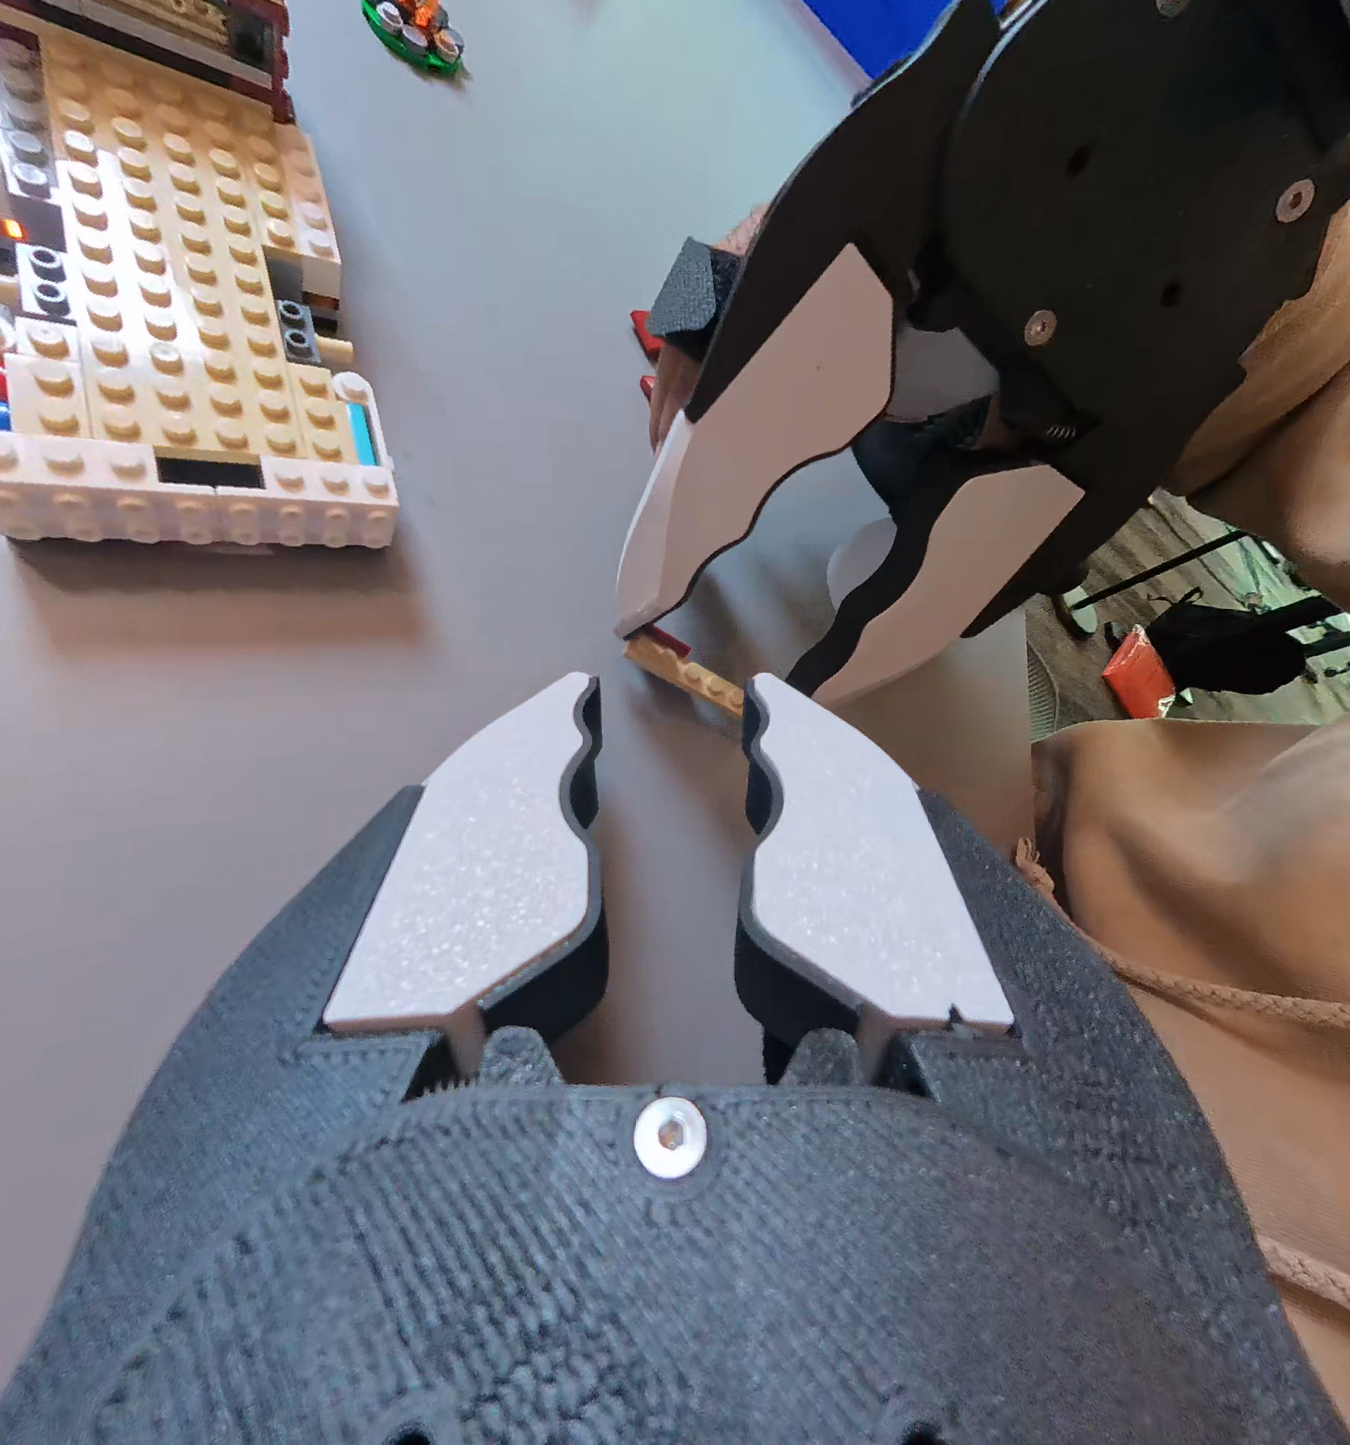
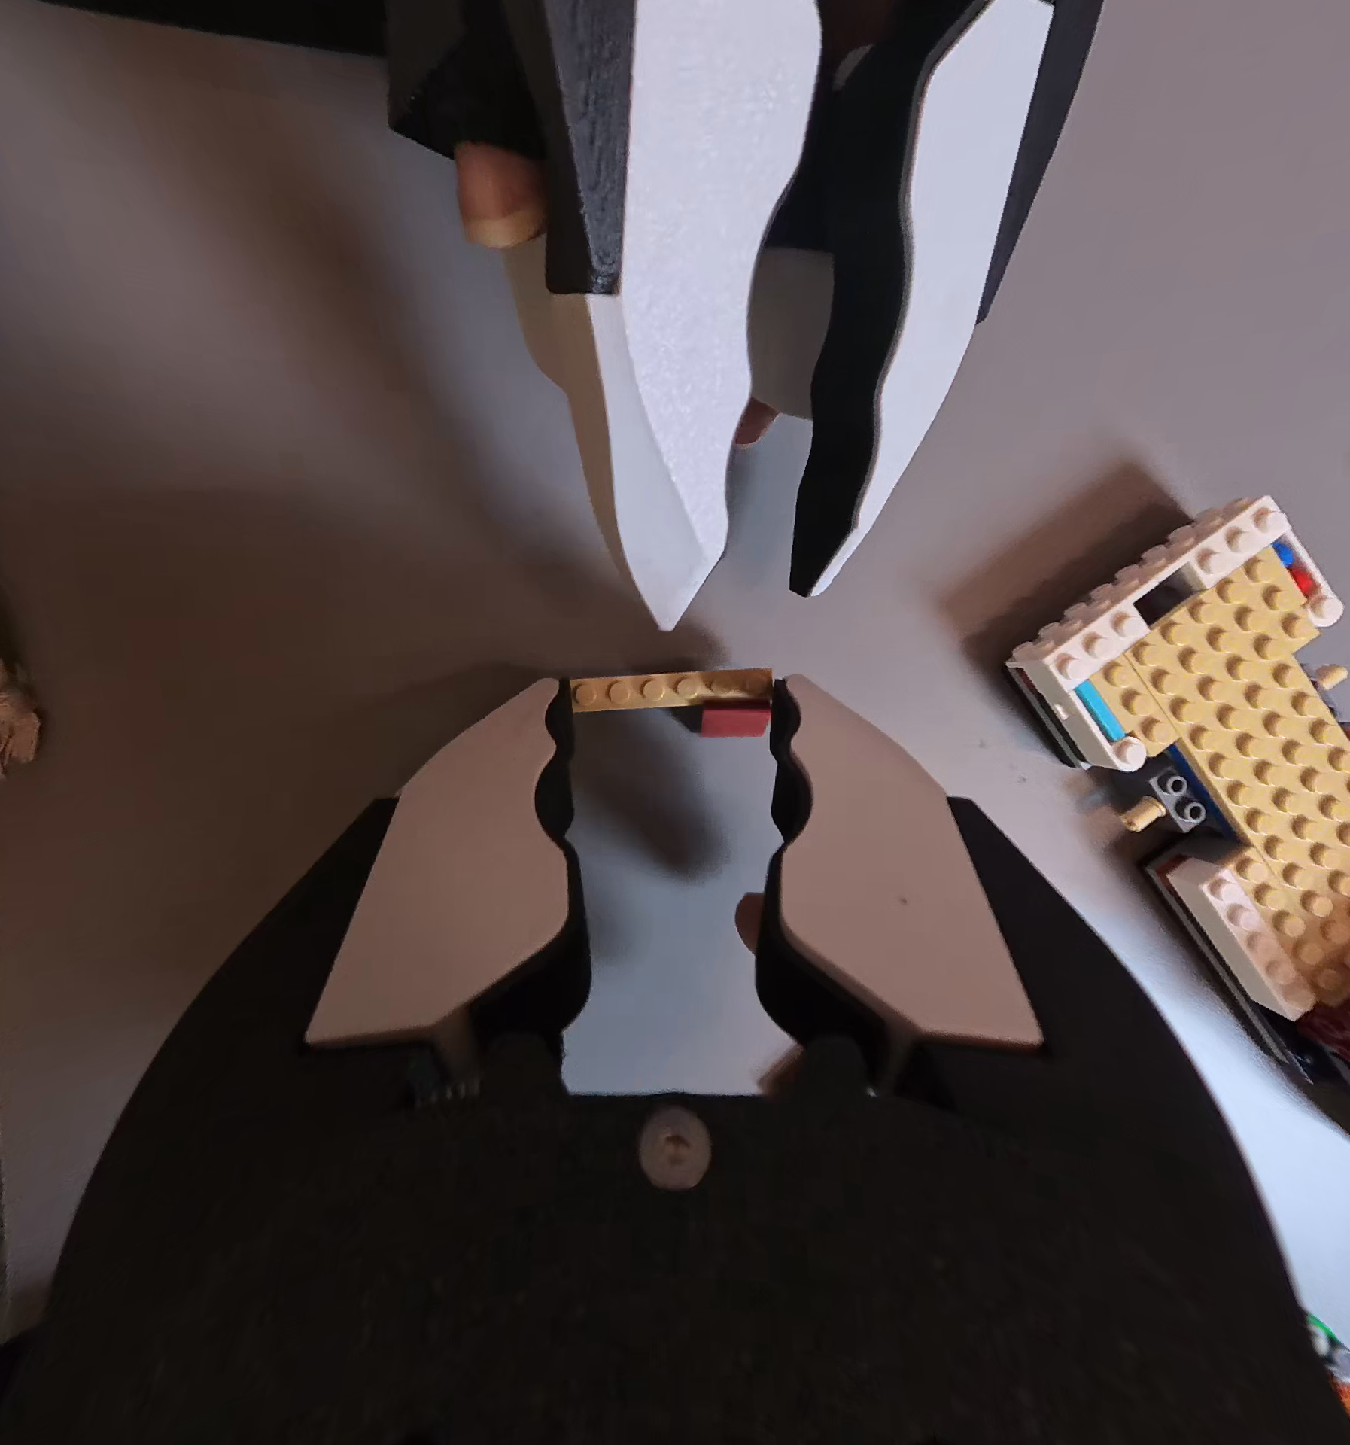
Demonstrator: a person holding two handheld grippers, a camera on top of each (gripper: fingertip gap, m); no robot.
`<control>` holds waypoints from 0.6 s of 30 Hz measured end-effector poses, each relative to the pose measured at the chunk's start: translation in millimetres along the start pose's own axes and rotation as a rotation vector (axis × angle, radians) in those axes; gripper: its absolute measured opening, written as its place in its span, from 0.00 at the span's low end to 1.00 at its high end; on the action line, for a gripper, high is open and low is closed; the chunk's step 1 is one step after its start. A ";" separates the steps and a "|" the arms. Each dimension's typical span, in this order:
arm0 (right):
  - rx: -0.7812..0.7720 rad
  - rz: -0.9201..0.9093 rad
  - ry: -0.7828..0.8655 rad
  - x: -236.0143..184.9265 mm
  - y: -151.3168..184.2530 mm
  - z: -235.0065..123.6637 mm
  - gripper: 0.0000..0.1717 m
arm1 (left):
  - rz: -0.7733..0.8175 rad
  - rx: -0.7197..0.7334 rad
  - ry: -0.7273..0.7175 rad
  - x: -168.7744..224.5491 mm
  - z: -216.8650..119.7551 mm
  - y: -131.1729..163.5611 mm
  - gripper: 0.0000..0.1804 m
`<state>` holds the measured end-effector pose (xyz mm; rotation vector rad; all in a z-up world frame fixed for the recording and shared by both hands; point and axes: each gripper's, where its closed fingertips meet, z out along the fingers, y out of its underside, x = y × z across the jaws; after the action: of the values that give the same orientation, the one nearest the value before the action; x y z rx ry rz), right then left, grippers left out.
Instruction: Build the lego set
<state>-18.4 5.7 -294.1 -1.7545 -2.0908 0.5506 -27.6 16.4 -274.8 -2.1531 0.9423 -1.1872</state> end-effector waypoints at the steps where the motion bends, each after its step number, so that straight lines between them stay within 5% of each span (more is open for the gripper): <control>1: -0.001 0.005 -0.006 -0.2 0.7 1.7 0.28 | 0.005 -0.005 0.001 0.7 0.5 0.9 0.19; 11: 0.061 -0.010 0.032 1.9 -9.5 -4.3 0.28 | 0.003 -0.019 0.027 5.2 1.4 3.6 0.19; 18: 0.242 -0.030 0.189 11.8 -32.9 -36.6 0.28 | -0.187 0.115 0.257 30.3 -7.8 -18.1 0.14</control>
<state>-29.9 14.7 -245.6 -1.5717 -1.8352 0.5788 -16.9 3.9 -242.6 -2.0652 0.7659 -1.5991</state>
